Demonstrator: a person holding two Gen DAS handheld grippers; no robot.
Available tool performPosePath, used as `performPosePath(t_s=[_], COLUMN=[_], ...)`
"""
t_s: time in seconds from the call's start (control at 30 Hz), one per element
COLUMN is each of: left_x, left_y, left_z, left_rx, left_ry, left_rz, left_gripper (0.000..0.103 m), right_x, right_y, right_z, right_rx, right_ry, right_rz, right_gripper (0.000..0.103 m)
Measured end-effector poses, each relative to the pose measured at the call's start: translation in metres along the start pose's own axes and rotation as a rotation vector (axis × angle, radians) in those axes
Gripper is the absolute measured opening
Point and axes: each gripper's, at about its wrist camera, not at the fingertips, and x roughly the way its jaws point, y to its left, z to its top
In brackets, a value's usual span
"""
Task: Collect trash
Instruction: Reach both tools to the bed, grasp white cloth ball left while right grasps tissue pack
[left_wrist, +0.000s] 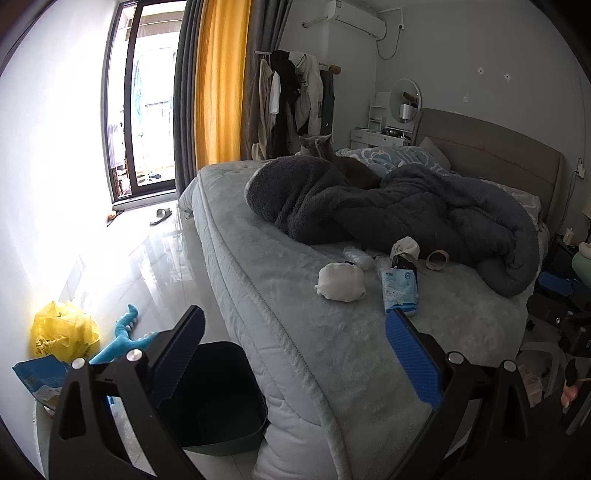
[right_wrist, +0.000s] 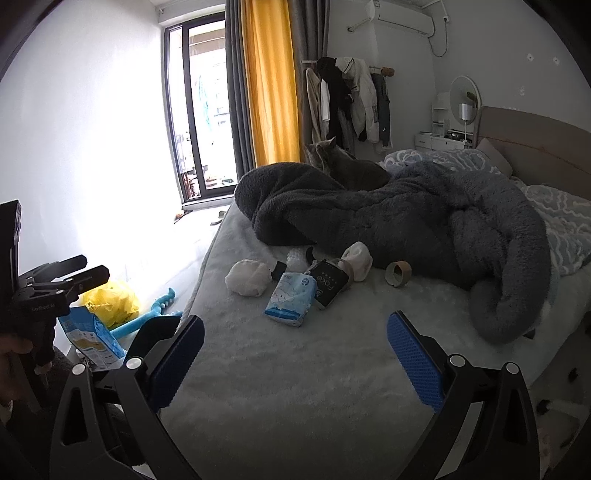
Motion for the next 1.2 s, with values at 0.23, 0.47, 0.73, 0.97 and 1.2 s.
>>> performPosePath(t_s=[0.23,0.47,0.73,0.97,1.2], left_x=[0.033,0.062,0.09,0.121,0.148], left_y=[0.008,0.015,0.01,0.008,0.01], left_z=[0.004,0.008,0.011,0.018,0.029], left_rx=[-0.054,-0.054,0.006,0.012,0.0], left_ry=[0.04,0.073,0.1,0.149,0.171], left_rz=[-0.063,-0.086,-0.186,-0.288,-0.344], left_gripper=[0.1,0.099,0.099,0.099,0.099], right_x=[0.051,0.099,0.146,0.18,0.204], right_y=[-0.005,-0.004,0.001,0.007,0.008], right_z=[-0.002,-0.005,0.003,0.004,0.004], right_rx=[0.082,0.115,0.1,0.068,0.052], right_ry=[0.063,0.12,0.154,0.199,0.248], right_rz=[0.051,0.055,0.002,-0.048,-0.069], right_gripper=[0.1,0.1,0.1,0.1,0.1])
